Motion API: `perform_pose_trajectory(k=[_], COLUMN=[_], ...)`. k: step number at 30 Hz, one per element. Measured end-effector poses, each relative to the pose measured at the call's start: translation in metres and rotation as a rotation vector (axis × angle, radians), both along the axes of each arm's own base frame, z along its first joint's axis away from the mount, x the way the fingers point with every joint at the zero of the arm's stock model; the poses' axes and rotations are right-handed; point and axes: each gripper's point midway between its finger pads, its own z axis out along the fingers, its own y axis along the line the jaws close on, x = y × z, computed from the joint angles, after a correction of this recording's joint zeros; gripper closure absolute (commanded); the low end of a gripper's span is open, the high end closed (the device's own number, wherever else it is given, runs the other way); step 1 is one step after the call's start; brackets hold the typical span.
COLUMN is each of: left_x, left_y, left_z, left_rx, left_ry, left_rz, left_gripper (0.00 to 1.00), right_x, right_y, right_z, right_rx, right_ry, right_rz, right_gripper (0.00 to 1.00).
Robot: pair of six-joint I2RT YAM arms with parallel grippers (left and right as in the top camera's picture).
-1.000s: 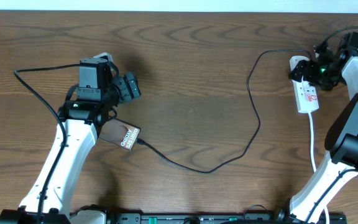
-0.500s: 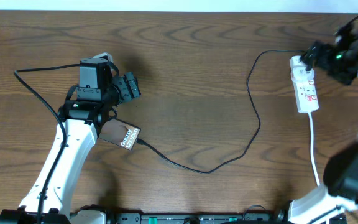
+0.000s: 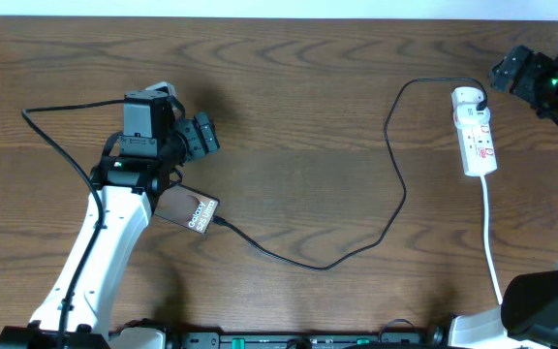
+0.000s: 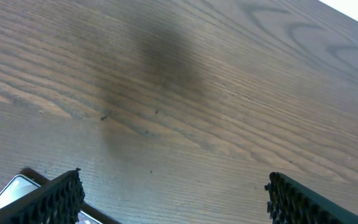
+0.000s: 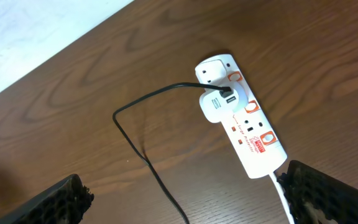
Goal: Plug charger to phone and switch on socket
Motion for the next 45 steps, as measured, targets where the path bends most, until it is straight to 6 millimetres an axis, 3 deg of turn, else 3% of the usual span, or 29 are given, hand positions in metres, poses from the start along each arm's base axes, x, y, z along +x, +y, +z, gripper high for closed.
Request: perform_pose_trajectory(k=[11, 14, 17, 20, 24, 32, 34, 37, 40, 45], left_x=[-0.001, -0.014, -0.022, -0.037, -0.055, -0.090, -0.101, -0.115, -0.121, -0.129], left_y=[0.000, 0.003, 0.009, 0.019, 0.026, 0.031, 0.034, 0.038, 0.043, 0.054], left_z=[-0.001, -0.005, 0.007, 0.031, 0.041, 0.072, 0.073, 0.058, 0.033, 0.027], left_rx=[0.000, 0.011, 0.033, 0.066, 0.100, 0.090, 0.096, 0.118, 0.167, 0.223], left_ry=[0.004, 0.053, 0.032, -0.079, -0.260, -0.782, -0.872, -0.939, -0.889, -0.876], left_rz=[0.000, 0.005, 0.025, 0.065, 0.103, 0.127, 0.131, 0.132, 0.110, 0.088], left_gripper=[0.08, 0.08, 0.08, 0.08, 0.08, 0.08, 0.08, 0.08, 0.08, 0.08], right_x=[0.000, 0.000, 0.000, 0.000, 0.000, 0.000, 0.000, 0.000, 0.000, 0.000], right_y=[0.000, 0.000, 0.000, 0.000, -0.001, -0.001, -0.001, -0.001, -0.001, -0.001], right_z=[0.000, 0.000, 0.000, 0.000, -0.001, -0.001, -0.001, -0.001, -0.001, -0.001], right_rx=[0.002, 0.002, 0.002, 0.001, -0.001, -0.002, -0.003, -0.003, -0.003, -0.003], right_ry=[0.000, 0.001, 0.001, 0.002, 0.003, 0.005, 0.005, 0.005, 0.005, 0.006], right_rz=[-0.002, -0.002, -0.002, -0.003, -0.005, -0.006, -0.007, -0.007, -0.007, -0.007], right_gripper=[0.01, 0.01, 0.01, 0.01, 0.01, 0.01, 0.01, 0.01, 0.01, 0.01])
